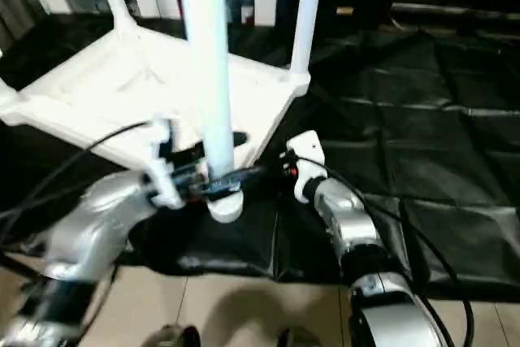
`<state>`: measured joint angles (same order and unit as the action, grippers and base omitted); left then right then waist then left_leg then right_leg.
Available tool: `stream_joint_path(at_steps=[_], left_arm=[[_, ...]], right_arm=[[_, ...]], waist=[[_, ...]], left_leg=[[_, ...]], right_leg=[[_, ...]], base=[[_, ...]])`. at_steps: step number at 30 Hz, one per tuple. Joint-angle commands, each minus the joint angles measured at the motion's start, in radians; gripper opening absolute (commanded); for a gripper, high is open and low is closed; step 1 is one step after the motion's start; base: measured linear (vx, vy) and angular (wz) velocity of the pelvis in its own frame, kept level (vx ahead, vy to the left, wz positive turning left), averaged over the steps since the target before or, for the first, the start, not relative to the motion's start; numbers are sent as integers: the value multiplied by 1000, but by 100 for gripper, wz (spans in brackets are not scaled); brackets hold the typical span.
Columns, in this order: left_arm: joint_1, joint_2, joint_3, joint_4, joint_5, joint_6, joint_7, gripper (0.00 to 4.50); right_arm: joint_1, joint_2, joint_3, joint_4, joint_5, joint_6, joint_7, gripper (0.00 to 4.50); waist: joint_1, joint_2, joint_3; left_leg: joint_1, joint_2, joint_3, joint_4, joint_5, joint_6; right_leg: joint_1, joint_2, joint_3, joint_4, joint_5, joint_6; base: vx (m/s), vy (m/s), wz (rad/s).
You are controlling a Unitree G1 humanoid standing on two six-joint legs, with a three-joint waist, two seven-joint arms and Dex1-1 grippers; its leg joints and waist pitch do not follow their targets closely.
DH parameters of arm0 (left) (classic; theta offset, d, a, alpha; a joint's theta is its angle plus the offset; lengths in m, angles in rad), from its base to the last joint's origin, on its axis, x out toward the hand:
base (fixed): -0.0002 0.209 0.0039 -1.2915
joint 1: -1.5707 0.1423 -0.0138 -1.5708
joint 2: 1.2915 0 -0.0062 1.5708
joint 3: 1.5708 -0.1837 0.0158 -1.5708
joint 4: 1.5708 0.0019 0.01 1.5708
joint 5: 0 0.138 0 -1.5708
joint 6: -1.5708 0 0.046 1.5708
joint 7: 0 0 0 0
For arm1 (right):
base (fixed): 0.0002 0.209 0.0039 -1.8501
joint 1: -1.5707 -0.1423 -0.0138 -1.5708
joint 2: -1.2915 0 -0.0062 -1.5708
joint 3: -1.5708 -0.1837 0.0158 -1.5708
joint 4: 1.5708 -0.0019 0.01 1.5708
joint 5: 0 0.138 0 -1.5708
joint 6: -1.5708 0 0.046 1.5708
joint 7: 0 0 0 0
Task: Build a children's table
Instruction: Rotate table base
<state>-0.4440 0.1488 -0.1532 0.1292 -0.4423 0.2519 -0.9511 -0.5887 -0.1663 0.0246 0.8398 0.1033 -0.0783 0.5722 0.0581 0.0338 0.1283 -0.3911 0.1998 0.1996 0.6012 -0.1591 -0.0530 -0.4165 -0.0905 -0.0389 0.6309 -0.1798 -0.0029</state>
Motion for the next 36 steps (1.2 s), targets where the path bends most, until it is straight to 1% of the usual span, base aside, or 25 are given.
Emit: stream_joint_path(at_steps=[1,2,4,5,6,7,9,10,11,12,14,17,18,19,20,22,23,26,27,29,30,31,33,35,36], left_arm=[[-30,-21,-40,31,22,-26,-7,443],[-39,-28,-45,42,27,-32,-6,443],[-65,-61,-63,70,37,-44,-1,443],[-65,-61,-63,70,37,-44,-1,443],[-80,-81,-70,96,48,-61,-6,443],[-88,-93,-75,109,53,-67,-6,443],[-118,-132,-85,168,82,-104,11,443],[-127,-142,-87,188,90,-115,17,443],[-142,-158,-91,222,108,-140,30,443],[-144,-161,-92,227,109,-141,31,443],[-147,-176,-101,234,120,-147,37,443],[-148,-203,-115,252,141,-166,44,443],[-149,-207,-116,256,145,-171,46,443],[-150,-211,-115,263,148,-177,46,443],[-153,-218,-112,274,151,-183,46,443],[-160,-232,-112,286,154,-188,47,443],[-169,-254,-113,302,163,-202,52,443],[-177,-291,-118,316,170,-211,68,443],[-178,-299,-121,323,181,-222,78,443],[-178,-305,-120,336,198,-240,93,443],[-179,-304,-117,343,203,-246,97,443],[-180,-300,-112,351,208,-253,103,443],[-189,-272,-91,378,233,-277,124,443],[-196,-255,-77,393,247,-293,139,443],[-198,-251,-71,399,250,-299,142,443]], right_arm=[[-22,18,15,0,-6,-16,18,370],[-21,17,14,0,-6,-17,19,370],[-23,17,13,2,-6,-18,18,370],[-23,17,13,2,-6,-18,18,370],[-26,18,11,8,-7,-22,19,370],[-27,20,11,10,-8,-24,19,370],[-31,25,11,15,-11,-29,14,370],[-32,26,10,16,-12,-31,13,370],[-31,25,7,15,-13,-31,13,370],[-31,25,6,15,-13,-31,13,370],[-28,25,4,12,-12,-29,16,370],[-25,27,4,15,-16,-34,12,370],[-25,27,4,16,-17,-35,10,370],[-24,28,2,15,-15,-35,12,370],[-23,28,-1,16,-12,-35,17,370],[-22,30,0,16,-12,-36,22,370],[-20,33,1,15,-14,-35,29,370],[-20,39,3,18,-19,-37,25,370],[-21,40,3,18,-21,-38,21,370],[-24,40,1,21,-25,-41,10,370],[-26,40,-1,23,-27,-42,6,370],[-29,37,-5,25,-28,-43,-1,370],[-37,25,-21,35,-28,-48,-20,370],[-39,17,-27,40,-28,-52,-29,370],[-39,15,-29,41,-29,-53,-31,370]], waist=[[8,8,-103],[7,4,-103],[8,3,-104],[9,1,-104],[9,1,-104],[9,2,-105],[10,5,-104],[9,1,-104],[9,3,-105],[10,3,-106],[8,1,-106],[9,5,-107],[8,4,-106],[9,7,-106],[8,4,-104],[10,4,-104],[10,3,-103],[11,3,-104],[10,7,-105],[8,5,-107],[8,5,-107],[7,7,-107],[8,7,-109],[8,9,-108],[8,9,-108]], left_leg=[[17,18,-12,-58,-191,62],[18,17,-10,-59,-201,57],[19,17,-11,-59,-206,57],[16,17,-12,-59,-204,57],[14,17,-13,-60,-202,59],[18,17,-11,-58,-203,62],[16,16,-12,-58,-202,63],[14,15,-12,-59,-200,68],[15,15,-12,-58,-199,70],[15,16,-13,-58,-199,72],[12,16,-14,-57,-191,83],[13,17,-14,-56,-191,93],[13,18,-14,-57,-194,93],[14,18,-14,-57,-200,92],[14,19,-13,-58,-212,91],[16,18,-13,-58,-224,86],[16,18,-13,-60,-226,86],[13,19,-14,-60,-222,86],[13,18,-14,-59,-223,86],[10,18,-15,-59,-212,94],[11,18,-15,-59,-209,97],[10,17,-15,-58,-206,104],[12,16,-14,-57,-206,110],[13,18,-15,-59,-220,106],[12,17,-14,-58,-219,105]], right_leg=[[61,-39,28,-67,-112,-298],[61,-37,28,-70,-118,-295],[61,-37,28,-71,-121,-294],[63,-39,28,-70,-121,-295],[64,-40,27,-71,-124,-294],[60,-38,28,-73,-122,-293],[62,-39,27,-72,-115,-296],[63,-37,27,-74,-110,-294],[63,-38,27,-74,-105,-295],[64,-39,26,-73,-100,-297],[67,-40,25,-72,-85,-303],[65,-39,24,-72,-83,-311],[65,-39,24,-73,-86,-312],[64,-39,23,-73,-93,-311],[63,-39,23,-76,-107,-310],[62,-39,24,-78,-129,-306],[61,-39,24,-80,-142,-302],[63,-41,24,-80,-139,-298],[63,-41,24,-80,-137,-299],[65,-40,23,-79,-114,-298],[65,-40,23,-79,-108,-299],[65,-41,22,-79,-108,-299],[63,-40,22,-82,-115,-297],[61,-41,22,-84,-148,-290],[62,-41,22,-83,-151,-288]], base=[[0,0,0],[0,0,0],[0,0,0],[0,0,0],[0,0,0],[0,0,0],[0,0,0],[0,0,0],[0,0,0],[0,0,0],[0,0,0],[0,0,0],[0,0,0],[0,0,0],[0,0,0],[0,0,0],[0,0,0],[0,0,0],[0,0,0],[0,0,0],[0,0,0],[0,0,0],[0,0,0],[0,0,0],[0,0,0]])
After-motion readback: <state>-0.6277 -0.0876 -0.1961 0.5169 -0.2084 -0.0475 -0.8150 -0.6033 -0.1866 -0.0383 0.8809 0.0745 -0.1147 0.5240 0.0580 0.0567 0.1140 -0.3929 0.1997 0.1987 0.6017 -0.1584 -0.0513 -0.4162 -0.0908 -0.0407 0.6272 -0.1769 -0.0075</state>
